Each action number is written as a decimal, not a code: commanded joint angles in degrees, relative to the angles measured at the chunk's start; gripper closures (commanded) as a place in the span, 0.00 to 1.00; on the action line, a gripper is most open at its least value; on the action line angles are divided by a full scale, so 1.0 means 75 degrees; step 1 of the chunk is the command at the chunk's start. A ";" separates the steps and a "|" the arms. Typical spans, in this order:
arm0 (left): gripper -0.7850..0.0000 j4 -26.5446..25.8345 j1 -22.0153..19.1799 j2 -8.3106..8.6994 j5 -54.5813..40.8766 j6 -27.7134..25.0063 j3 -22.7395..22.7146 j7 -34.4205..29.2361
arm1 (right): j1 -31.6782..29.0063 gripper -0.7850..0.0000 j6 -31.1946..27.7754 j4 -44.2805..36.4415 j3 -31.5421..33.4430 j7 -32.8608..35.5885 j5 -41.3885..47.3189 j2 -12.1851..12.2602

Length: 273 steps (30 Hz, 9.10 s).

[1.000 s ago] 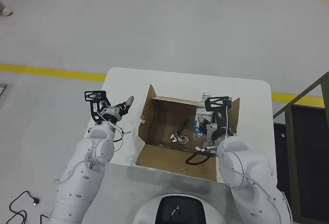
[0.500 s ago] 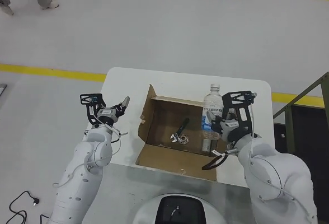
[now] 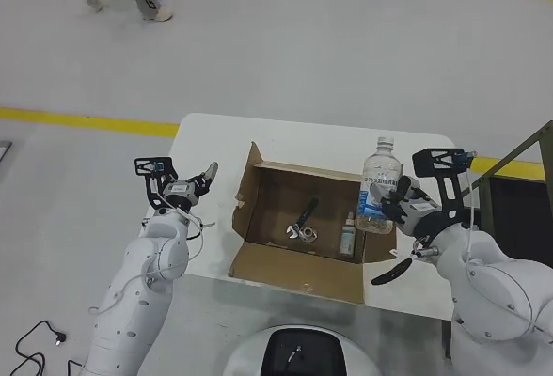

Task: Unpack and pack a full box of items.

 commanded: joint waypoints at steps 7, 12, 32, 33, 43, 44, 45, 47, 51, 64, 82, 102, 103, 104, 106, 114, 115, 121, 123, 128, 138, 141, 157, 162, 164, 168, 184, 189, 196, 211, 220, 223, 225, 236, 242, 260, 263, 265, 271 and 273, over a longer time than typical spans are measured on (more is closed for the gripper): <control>0.00 0.0000 0.0000 0.0000 0.0000 0.0000 0.0000 0.0000 | 0.0000 1.00 0.0000 0.0000 -0.0002 -0.0001 -0.0002 0.0000; 0.00 0.0000 0.0000 0.0000 0.0000 0.0000 0.0000 0.0000 | -0.0394 1.00 -0.0153 0.0000 0.0279 -0.0272 0.0094 0.0047; 0.00 0.0000 0.0000 0.0000 0.0000 0.0000 0.0000 0.0000 | -0.0870 1.00 -0.0762 0.0000 0.3043 0.1103 0.1435 0.0387; 0.00 0.0000 0.0000 0.0000 0.0000 0.0000 0.0000 0.0000 | -0.0990 1.00 -0.0815 0.0000 0.3128 0.1102 0.1474 0.0400; 0.00 0.0000 0.0000 0.0000 0.0000 0.0000 0.0000 0.0000 | -0.2411 1.00 -0.1026 0.0000 0.3631 0.0784 0.1563 0.0474; 0.00 0.0000 0.0000 0.0000 0.0000 0.0000 0.0000 0.0000 | -0.2562 1.00 -0.1084 0.0000 0.3618 0.0713 0.1540 0.0479; 0.00 0.0000 0.0000 0.0000 0.0000 0.0000 0.0000 0.0000 | -0.2716 1.00 -0.1157 0.0000 0.3591 0.0632 0.1526 0.0482; 0.00 0.0000 0.0000 0.0000 0.0000 0.0000 0.0000 0.0000 | -0.3036 1.00 -0.1257 0.0000 0.3531 0.0437 0.1498 0.0484; 0.00 0.0000 0.0000 0.0000 0.0000 0.0000 0.0000 0.0000 | -0.3771 1.00 -0.1584 0.0000 0.3337 0.0092 0.1383 0.0487; 0.00 0.0000 0.0000 0.0000 0.0000 0.0000 0.0000 0.0000 | -0.5305 1.00 -0.1756 0.0305 0.2882 -0.1310 0.0785 0.0483; 0.00 0.0000 0.0000 0.0000 0.0000 0.0000 0.0000 0.0000 | -0.5225 1.00 -0.1695 0.0552 0.2774 -0.1689 0.0609 0.0495; 0.00 0.0000 0.0000 0.0000 0.0000 0.0000 0.0000 0.0000 | -0.4071 1.00 -0.2047 0.2781 0.1877 -0.3032 0.0045 0.0605; 0.00 0.0000 0.0000 0.0000 0.0000 0.0000 0.0000 0.0000 | -0.3988 1.00 -0.1998 0.2881 0.1874 -0.3051 0.0021 0.0611; 0.00 0.0000 0.0000 0.0000 0.0000 0.0000 0.0000 0.0000 | -0.3903 1.00 -0.1989 0.2966 0.1854 -0.3060 0.0020 0.0617; 0.00 0.0000 0.0000 0.0000 0.0000 0.0000 0.0000 0.0000 | -0.3738 1.00 -0.1974 0.3100 0.1807 -0.3058 -0.0022 0.0631; 0.00 0.0000 0.0000 0.0000 0.0000 0.0000 0.0000 0.0000 | -0.3194 1.00 -0.1810 0.3827 0.1423 -0.3173 -0.0327 0.0660; 0.00 0.0000 0.0000 0.0000 0.0000 0.0000 0.0000 0.0000 | -0.3151 1.00 -0.1783 0.3873 0.1394 -0.3177 -0.0338 0.0663; 0.00 0.0000 0.0000 0.0000 0.0000 0.0000 0.0000 0.0000 | -0.3052 1.00 -0.1756 0.3951 0.1303 -0.3088 -0.0369 0.0691; 0.00 0.0000 0.0000 0.0000 0.0000 0.0000 0.0000 0.0000 | -0.3035 1.00 -0.1748 0.3977 0.1279 -0.3067 -0.0396 0.0701; 0.00 0.0000 0.0000 0.0000 0.0000 0.0000 0.0000 0.0000 | -0.3014 1.00 -0.1676 0.4037 0.1223 -0.3015 -0.0420 0.0721; 0.00 0.0000 0.0000 0.0000 0.0000 0.0000 0.0000 0.0000 | -0.2901 0.60 -0.1570 0.4260 0.1161 -0.3063 -0.0402 0.0759; 0.00 0.0000 0.0000 0.0000 0.0000 0.0000 0.0000 0.0000 | -0.2861 0.47 -0.1527 0.4168 0.1180 -0.3031 -0.0347 0.0772; 0.00 0.0000 0.0000 0.0000 0.0000 0.0000 0.0000 0.0000 | -0.2825 0.18 -0.1497 0.3311 0.1538 -0.2803 -0.0017 0.0872; 0.00 0.0000 0.0000 0.0000 0.0000 0.0000 0.0000 0.0000 | -0.2817 0.18 -0.1451 0.3038 0.1674 -0.2718 0.0102 0.0903; 0.00 0.0000 0.0000 0.0000 0.0000 0.0000 0.0000 0.0000 | -0.2820 0.22 -0.1425 0.2922 0.1726 -0.2702 0.0166 0.0913; 0.00 0.0000 0.0000 0.0000 0.0000 0.0000 0.0000 0.0000 | -0.2783 0.39 -0.1355 0.2725 0.1818 -0.2702 0.0260 0.0933; 0.00 0.0000 0.0000 0.0000 0.0000 0.0000 0.0000 0.0000 | -0.2164 1.00 -0.1384 0.0000 0.2741 -0.2134 0.2090 0.1062; 0.00 0.0000 0.0000 0.0000 0.0000 0.0000 0.0000 0.0000 | -0.1903 1.00 -0.2043 0.0000 0.2274 -0.1928 0.1883 0.1147; 0.00 -0.0016 0.0033 -0.0001 -0.0035 0.0000 -0.0026 0.0033 | -0.1946 1.00 -0.2157 0.0000 0.2143 -0.1894 0.1499 0.1173; 0.00 -0.0163 0.0160 -0.0037 -0.0093 0.0120 -0.0254 0.0559 | -0.1616 1.00 -0.1135 0.0354 0.0308 -0.2283 0.0752 0.1124; 0.00 -0.0163 0.0160 -0.0037 -0.0093 0.0120 -0.0254 0.0559 | -0.0642 1.00 0.0573 0.1508 -0.1704 -0.2150 -0.0177 0.0951; 0.00 -0.0163 0.0160 -0.0037 -0.0093 0.0120 -0.0254 0.0559 | -0.0451 1.00 0.1077 0.1945 -0.2106 -0.2087 -0.0825 0.0908; 0.00 -0.0163 0.0160 -0.0037 -0.0093 0.0120 -0.0254 0.0559 | -0.0451 1.00 0.1077 0.1945 -0.2106 -0.2087 -0.0825 0.0908; 0.00 -0.0163 0.0160 -0.0037 -0.0093 0.0120 -0.0254 0.0559 | -0.0484 1.00 0.1004 0.1971 -0.2126 -0.2167 -0.0837 0.0909; 0.00 -0.0163 0.0160 -0.0037 -0.0093 0.0120 -0.0254 0.0559 | -0.0108 1.00 0.1187 0.2804 -0.2941 -0.2538 -0.1131 0.0778; 0.00 -0.0163 0.0160 -0.0037 -0.0093 0.0120 -0.0254 0.0559 | 0.1850 1.00 0.1942 0.5810 -0.4638 -0.2344 -0.1464 0.0159; 0.00 -0.0163 0.0160 -0.0037 -0.0093 0.0120 -0.0254 0.0559 | 0.2061 1.00 0.2007 0.5928 -0.4692 -0.1913 -0.1664 0.0104; 0.00 -0.0163 0.0160 -0.0037 -0.0093 0.0120 -0.0254 0.0559 | 0.2204 1.00 0.2049 0.6014 -0.4732 -0.1589 -0.1838 0.0068; 0.00 -0.0163 0.0160 -0.0037 -0.0093 0.0120 -0.0254 0.0559 | 0.2344 1.00 0.2090 0.6104 -0.4784 -0.1276 -0.2063 0.0032; 0.00 -0.0163 0.0160 -0.0037 -0.0093 0.0120 -0.0254 0.0559 | 0.2344 1.00 0.2090 0.6104 -0.4784 -0.1276 -0.2063 0.0032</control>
